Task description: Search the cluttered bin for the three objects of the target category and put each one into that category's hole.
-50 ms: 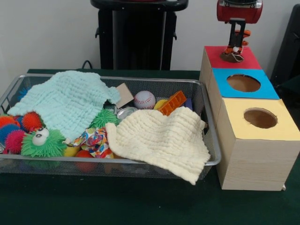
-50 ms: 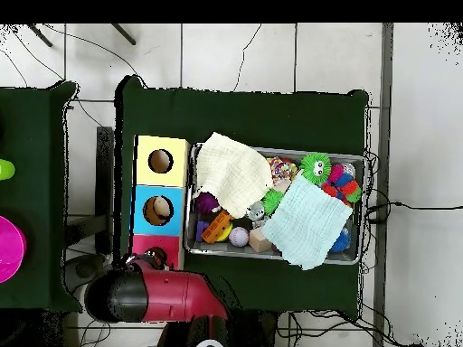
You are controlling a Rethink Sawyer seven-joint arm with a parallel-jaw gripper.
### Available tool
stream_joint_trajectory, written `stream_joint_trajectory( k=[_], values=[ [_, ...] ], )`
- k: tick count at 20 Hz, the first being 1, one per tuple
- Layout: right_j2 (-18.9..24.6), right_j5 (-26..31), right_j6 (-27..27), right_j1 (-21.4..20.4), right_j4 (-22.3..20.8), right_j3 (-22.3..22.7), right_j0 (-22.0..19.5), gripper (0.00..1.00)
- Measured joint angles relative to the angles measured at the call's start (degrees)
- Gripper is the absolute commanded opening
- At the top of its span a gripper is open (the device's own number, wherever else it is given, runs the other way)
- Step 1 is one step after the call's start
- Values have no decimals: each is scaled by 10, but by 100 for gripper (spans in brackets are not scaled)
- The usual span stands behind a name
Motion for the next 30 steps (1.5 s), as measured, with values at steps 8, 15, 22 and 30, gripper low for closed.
stream_joint_trajectory(
  k=[8, 15, 22, 30],
  values=[
    [-12, 0, 0, 20, 0, -3, 5, 100],
    [-30, 0, 0, 32, 0, -9, 13, 100],
    [-38, 0, 0, 32, 0, -19, 13, 100],
    [-38, 3, 0, 8, 0, -25, 9, 100]
  ],
)
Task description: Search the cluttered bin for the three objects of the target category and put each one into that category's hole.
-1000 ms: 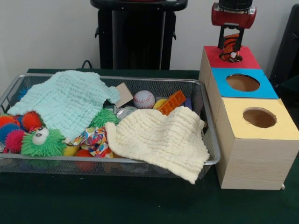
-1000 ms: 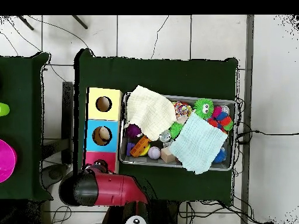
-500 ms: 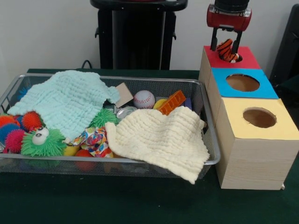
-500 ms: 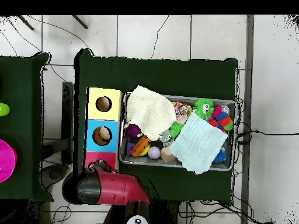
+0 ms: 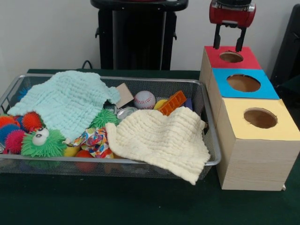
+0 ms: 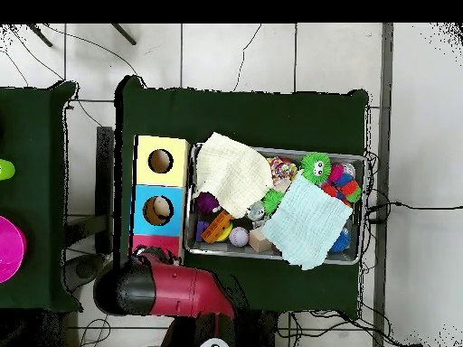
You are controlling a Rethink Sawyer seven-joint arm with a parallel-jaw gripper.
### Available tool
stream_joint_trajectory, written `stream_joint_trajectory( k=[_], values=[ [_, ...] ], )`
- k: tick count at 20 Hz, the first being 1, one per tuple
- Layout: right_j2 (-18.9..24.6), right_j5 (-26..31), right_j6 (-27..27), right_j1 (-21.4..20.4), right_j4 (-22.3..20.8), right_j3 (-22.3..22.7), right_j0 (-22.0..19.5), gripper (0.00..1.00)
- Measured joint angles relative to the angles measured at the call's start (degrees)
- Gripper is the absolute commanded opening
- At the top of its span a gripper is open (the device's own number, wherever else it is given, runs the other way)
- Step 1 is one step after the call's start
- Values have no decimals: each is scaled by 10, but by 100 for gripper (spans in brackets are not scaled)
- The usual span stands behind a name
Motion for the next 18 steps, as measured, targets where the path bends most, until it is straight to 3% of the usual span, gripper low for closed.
stream_joint_trajectory(
  k=[11, 18],
  values=[
    [16, 61, 0, -96, 10, -4, -51, 100],
    [17, 110, 0, -115, -3, -20, -78, 100]
  ],
)
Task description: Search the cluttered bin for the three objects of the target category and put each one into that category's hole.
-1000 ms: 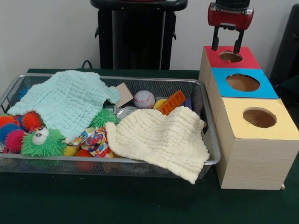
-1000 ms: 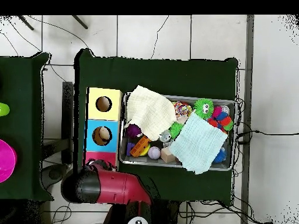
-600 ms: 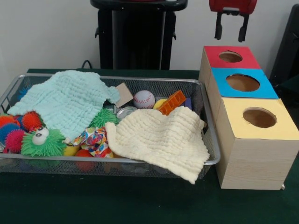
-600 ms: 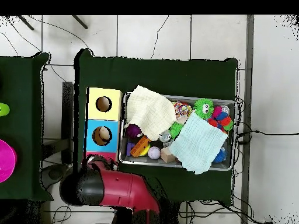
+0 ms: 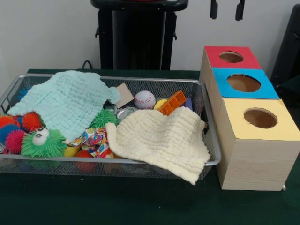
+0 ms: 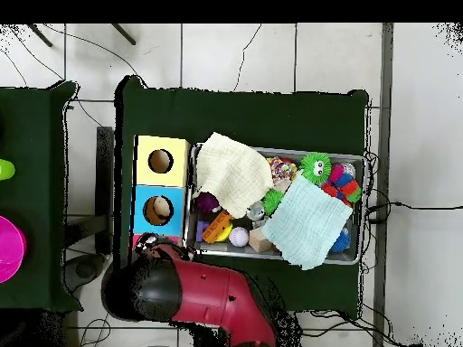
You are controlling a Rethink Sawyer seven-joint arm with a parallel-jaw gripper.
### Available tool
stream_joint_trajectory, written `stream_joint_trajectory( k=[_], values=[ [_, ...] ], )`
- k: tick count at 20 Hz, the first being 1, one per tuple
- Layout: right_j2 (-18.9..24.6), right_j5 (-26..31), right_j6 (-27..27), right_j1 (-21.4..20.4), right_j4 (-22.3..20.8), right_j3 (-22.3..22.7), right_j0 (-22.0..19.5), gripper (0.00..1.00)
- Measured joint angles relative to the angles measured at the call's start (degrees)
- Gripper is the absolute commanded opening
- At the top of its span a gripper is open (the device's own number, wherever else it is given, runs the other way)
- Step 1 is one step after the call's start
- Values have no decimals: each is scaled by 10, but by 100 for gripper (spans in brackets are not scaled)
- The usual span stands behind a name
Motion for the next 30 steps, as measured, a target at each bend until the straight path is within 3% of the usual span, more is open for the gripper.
stream_joint_trajectory(
  k=[6, 7, 15, 22, 30],
  values=[
    [13, -11, 0, 25, -48, -15, -64, 100],
    [20, -27, 0, 43, -74, -22, -92, 100],
    [53, -131, 0, 132, -194, -37, -188, 100],
    [67, -201, 0, 203, -268, -38, -209, 100],
    [84, -206, 0, 264, -278, -39, -195, 100]
  ],
)
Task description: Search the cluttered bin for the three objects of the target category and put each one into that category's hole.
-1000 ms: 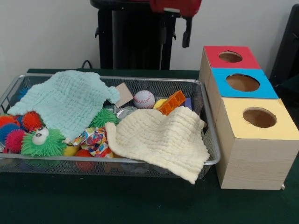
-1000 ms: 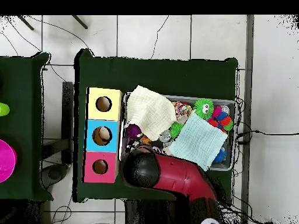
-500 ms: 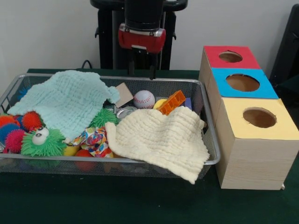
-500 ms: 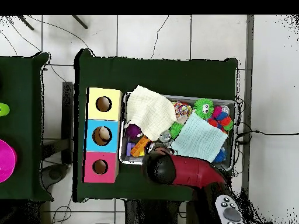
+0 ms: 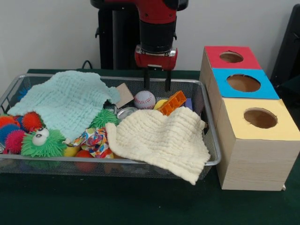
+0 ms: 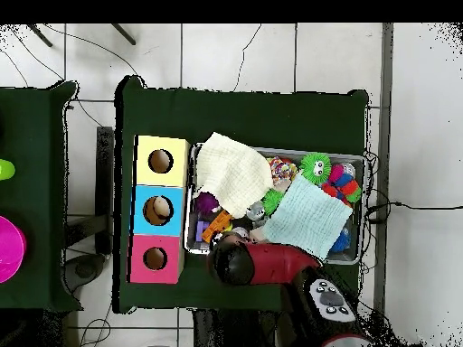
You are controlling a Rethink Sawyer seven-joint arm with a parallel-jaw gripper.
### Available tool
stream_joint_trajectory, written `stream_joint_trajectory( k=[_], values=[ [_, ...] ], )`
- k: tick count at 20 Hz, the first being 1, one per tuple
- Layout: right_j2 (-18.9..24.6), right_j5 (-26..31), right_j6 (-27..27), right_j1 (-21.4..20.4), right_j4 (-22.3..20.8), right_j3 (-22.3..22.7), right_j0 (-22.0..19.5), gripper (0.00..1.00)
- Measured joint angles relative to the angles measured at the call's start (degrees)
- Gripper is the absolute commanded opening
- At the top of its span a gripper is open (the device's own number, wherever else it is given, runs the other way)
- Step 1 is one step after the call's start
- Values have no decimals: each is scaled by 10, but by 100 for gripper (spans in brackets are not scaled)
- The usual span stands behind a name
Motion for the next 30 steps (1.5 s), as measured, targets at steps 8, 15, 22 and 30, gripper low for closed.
stream_joint_trajectory(
  k=[8, 15, 22, 30],
  values=[
    [2, -36, 0, 27, 0, -2, 28, 100],
    [-14, -52, 0, 33, 0, -9, 38, 100],
    [-28, -75, 0, 41, -9, -28, 52, 100],
    [-42, -108, 0, 42, -38, -49, 73, 100]
  ],
)
